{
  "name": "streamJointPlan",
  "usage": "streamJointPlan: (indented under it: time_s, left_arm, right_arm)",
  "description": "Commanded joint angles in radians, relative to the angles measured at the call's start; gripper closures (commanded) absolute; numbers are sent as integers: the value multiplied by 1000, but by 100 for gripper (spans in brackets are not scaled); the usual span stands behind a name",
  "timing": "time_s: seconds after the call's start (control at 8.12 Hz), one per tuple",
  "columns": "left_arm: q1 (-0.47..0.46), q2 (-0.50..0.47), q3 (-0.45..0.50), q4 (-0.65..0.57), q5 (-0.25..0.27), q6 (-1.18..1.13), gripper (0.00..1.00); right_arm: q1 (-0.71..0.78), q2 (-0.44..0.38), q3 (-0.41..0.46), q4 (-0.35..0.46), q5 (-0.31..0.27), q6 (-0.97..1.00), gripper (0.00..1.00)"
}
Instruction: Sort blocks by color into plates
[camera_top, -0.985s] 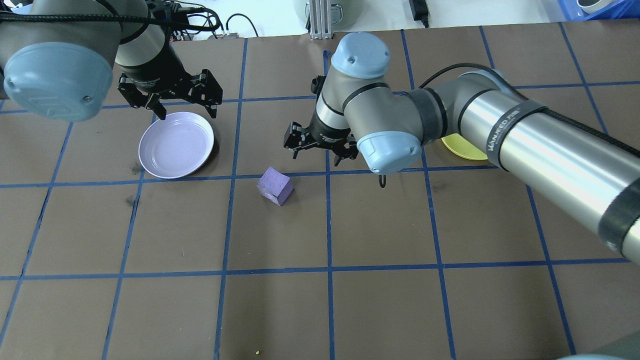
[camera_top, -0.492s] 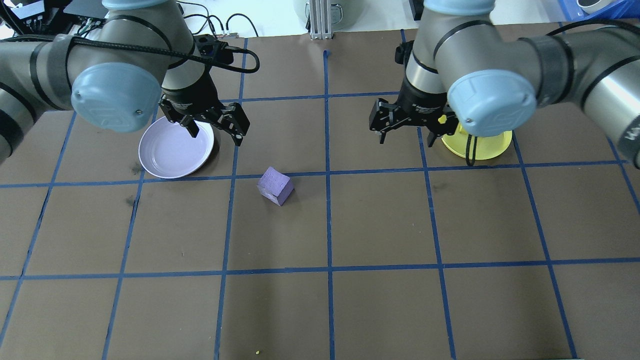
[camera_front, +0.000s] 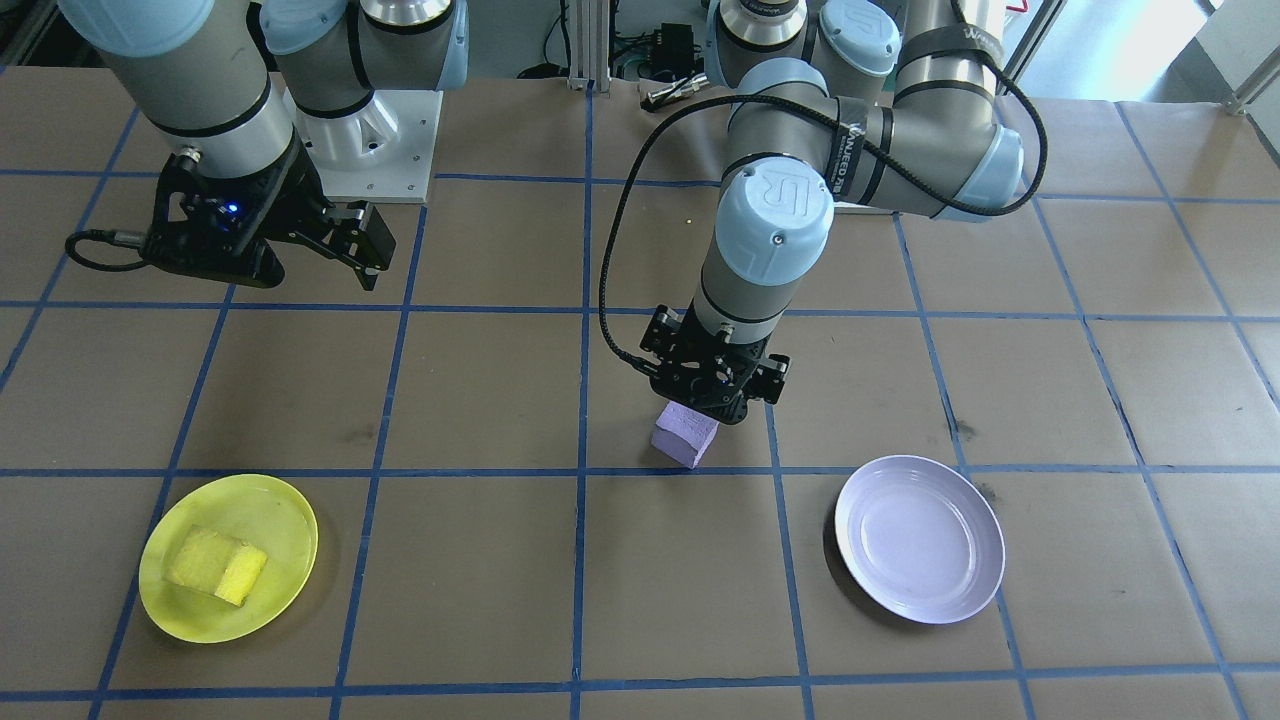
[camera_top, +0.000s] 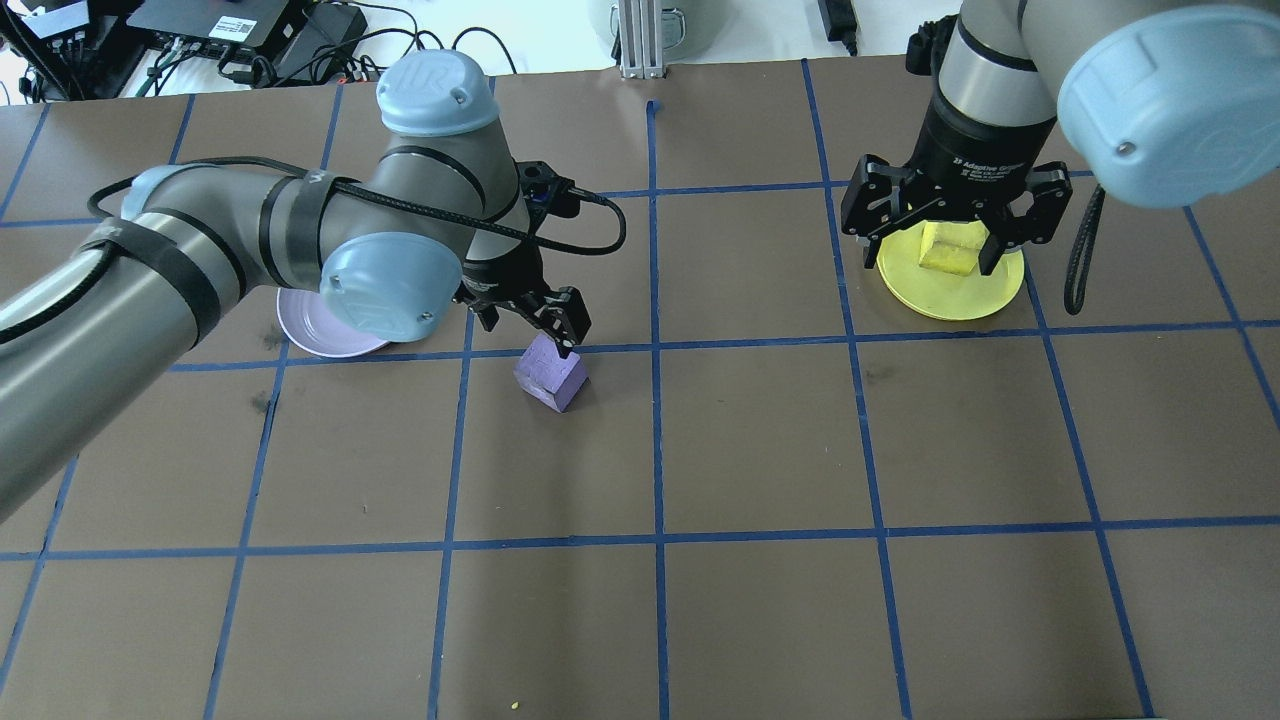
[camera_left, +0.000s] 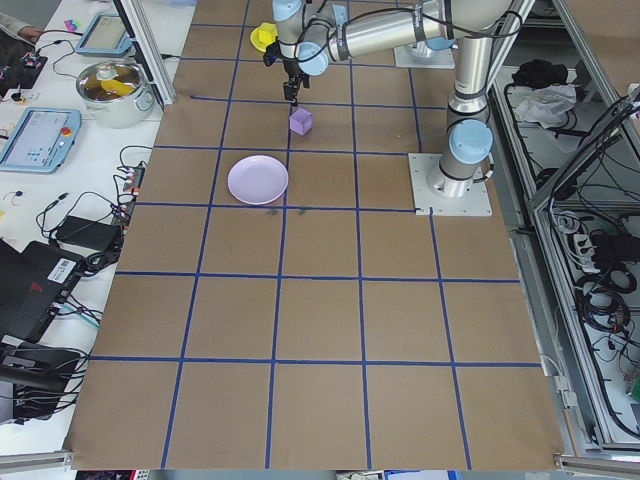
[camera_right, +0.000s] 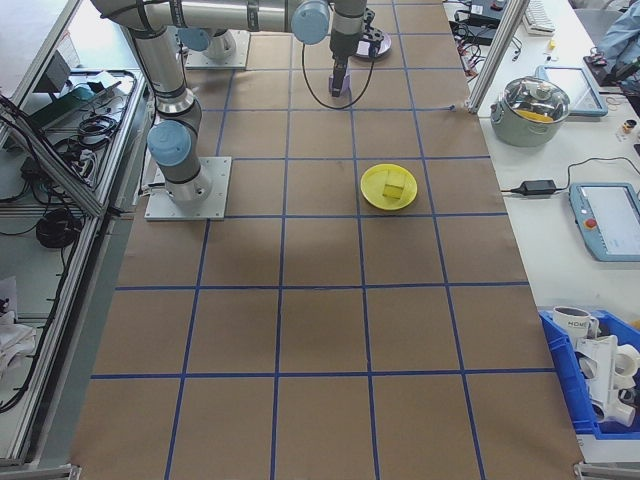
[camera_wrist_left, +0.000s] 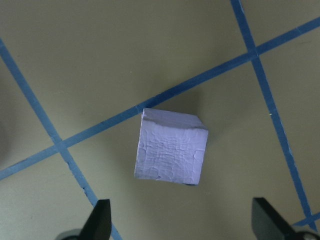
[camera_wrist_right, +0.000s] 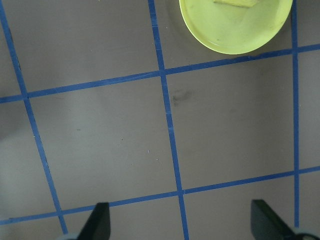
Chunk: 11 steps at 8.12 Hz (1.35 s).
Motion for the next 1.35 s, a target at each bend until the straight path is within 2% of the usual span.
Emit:
streamJointPlan:
  time_s: [0.0, 0.98, 1.23]
  left_arm:
    - [-23, -47, -48, 43, -2, 6, 0]
    - [-20, -121, -46, 85, 9, 45, 0]
    - [-22, -147, -48, 135, 11, 47, 0]
  right_arm:
    - [0, -21, -57, 61, 17, 0, 0]
    - [1, -30, -40, 56, 29, 0, 0]
    - [1, -30, -40, 56, 28, 0, 0]
